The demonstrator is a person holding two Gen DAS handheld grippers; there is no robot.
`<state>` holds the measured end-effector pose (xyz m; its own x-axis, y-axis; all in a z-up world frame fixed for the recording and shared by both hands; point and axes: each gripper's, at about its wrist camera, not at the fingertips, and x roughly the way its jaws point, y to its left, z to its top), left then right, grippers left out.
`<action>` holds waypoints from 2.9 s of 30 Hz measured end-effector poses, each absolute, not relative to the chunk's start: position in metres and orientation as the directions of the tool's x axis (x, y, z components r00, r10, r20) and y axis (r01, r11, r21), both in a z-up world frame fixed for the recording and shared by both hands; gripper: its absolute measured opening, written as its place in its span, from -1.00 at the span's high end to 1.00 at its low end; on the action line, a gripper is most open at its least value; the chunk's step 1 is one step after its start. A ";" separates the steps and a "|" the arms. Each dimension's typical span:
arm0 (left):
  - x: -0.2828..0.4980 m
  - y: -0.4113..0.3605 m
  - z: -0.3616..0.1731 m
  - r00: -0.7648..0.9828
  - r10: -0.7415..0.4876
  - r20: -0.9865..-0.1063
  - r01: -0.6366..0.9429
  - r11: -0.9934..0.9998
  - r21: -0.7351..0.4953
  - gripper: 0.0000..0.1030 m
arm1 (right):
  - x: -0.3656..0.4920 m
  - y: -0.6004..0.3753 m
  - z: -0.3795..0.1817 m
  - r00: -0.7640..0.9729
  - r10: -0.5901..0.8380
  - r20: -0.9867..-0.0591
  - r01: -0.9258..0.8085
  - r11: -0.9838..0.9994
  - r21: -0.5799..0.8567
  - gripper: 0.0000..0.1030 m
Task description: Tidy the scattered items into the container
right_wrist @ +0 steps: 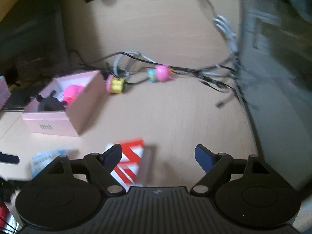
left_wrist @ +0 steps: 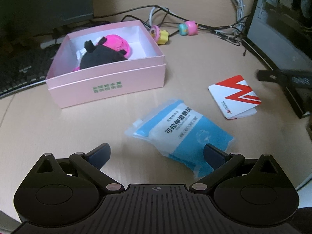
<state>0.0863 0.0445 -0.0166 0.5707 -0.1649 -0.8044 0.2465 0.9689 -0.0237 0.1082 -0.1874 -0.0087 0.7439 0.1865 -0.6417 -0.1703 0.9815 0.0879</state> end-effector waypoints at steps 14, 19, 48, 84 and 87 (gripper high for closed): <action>0.084 0.050 -0.008 0.580 -0.149 -0.801 0.224 0.974 -0.019 -1.00 | 0.183 -0.174 -0.055 0.644 0.126 -0.755 -0.243 0.969 -0.045 0.18; 0.086 0.048 -0.012 0.568 -0.167 -0.806 0.245 0.969 -0.027 -1.00 | 0.139 -0.184 -0.054 0.631 0.136 -0.764 -0.220 0.976 -0.007 0.18; 0.073 0.038 -0.032 0.680 -0.200 -0.705 0.432 0.886 0.167 -1.00 | 0.029 -0.129 0.005 0.741 -0.061 -0.669 0.085 0.996 0.003 -0.66; 0.104 0.000 -0.035 0.646 -0.031 -0.763 0.143 0.986 0.082 -1.00 | 0.034 -0.219 -0.055 0.713 0.084 -0.696 -0.106 0.994 0.011 -0.70; 0.109 -0.003 -0.037 0.640 -0.018 -0.768 0.134 0.987 0.089 -1.00 | 0.031 -0.220 -0.056 0.720 0.093 -0.688 -0.111 0.994 0.018 -0.71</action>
